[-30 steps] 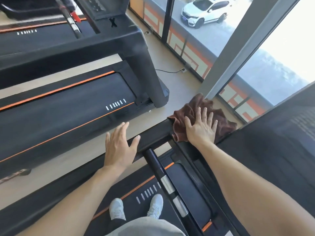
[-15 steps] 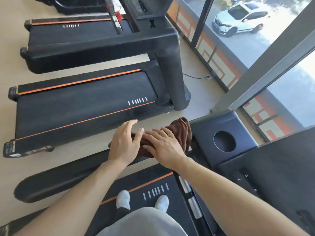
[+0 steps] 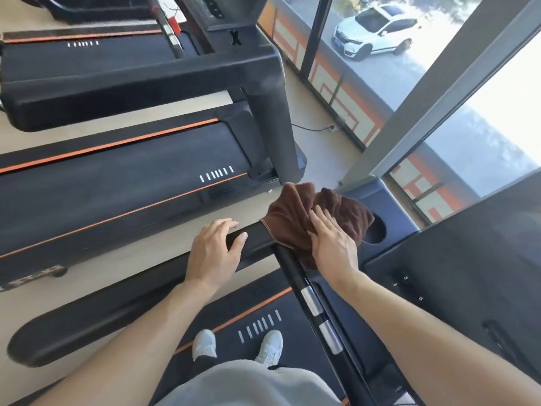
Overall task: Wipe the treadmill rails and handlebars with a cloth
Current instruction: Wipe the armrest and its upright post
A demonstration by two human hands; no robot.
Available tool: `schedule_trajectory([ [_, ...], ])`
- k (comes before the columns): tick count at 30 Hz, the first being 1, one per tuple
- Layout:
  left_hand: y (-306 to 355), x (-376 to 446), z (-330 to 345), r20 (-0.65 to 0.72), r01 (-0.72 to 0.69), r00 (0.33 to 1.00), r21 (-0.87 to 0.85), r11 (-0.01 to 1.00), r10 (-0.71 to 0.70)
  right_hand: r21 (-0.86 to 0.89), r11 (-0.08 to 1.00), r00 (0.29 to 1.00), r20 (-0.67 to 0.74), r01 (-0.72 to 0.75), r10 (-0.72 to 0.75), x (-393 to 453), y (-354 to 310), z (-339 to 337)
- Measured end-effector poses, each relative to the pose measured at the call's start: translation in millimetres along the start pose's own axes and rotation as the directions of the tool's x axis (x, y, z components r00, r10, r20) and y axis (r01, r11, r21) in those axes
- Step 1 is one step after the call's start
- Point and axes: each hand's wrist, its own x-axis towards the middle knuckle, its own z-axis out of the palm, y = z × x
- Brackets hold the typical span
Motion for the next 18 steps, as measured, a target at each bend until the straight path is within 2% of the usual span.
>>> schedule_trajectory([
  [2, 0.7, 1.4, -1.2, 0.007, -0.018, 1.000, -0.017, 1.000, 0.019, 0.040, 0.998, 0.999, 0.007, -0.042, 0.042, -11.2, -13.5, 0.9],
  [6, 5.4, 6.5, -5.1, 0.027, -0.096, 0.995, -0.083, 0.992, 0.099, 0.205, 0.966, 0.983, 0.128, -0.157, 0.132, -30.3, -45.1, -9.4],
  [7, 7.3, 7.8, -7.1, 0.034, -0.118, 0.992, -0.108, 0.987, 0.123, 0.199, 0.968, 0.981, 0.150, -0.153, 0.124, -35.8, -50.9, -15.6],
  [11, 10.6, 14.3, -14.4, 0.031, -0.200, 0.978, -0.163, 0.966, 0.207, 0.016, 0.994, 0.941, 0.325, -0.111, 0.100, -49.3, -61.2, -46.6],
  [14, 13.1, 16.3, -13.6, 0.029, -0.225, 0.971, -0.204, 0.953, 0.236, -0.083, 0.991, 0.914, 0.384, -0.104, 0.128, -60.7, -60.7, -56.5],
  [16, 16.8, 14.7, -8.6, 0.033, -0.263, 0.960, -0.230, 0.937, 0.278, -0.183, 0.978, 0.861, 0.476, -0.100, 0.177, -71.9, -60.5, -47.9],
  [18, 22.3, 8.9, -0.2, 0.079, -0.277, 0.947, -0.293, 0.915, 0.312, -0.176, 0.973, 0.782, 0.583, -0.146, 0.223, -86.6, -58.4, -29.3],
])
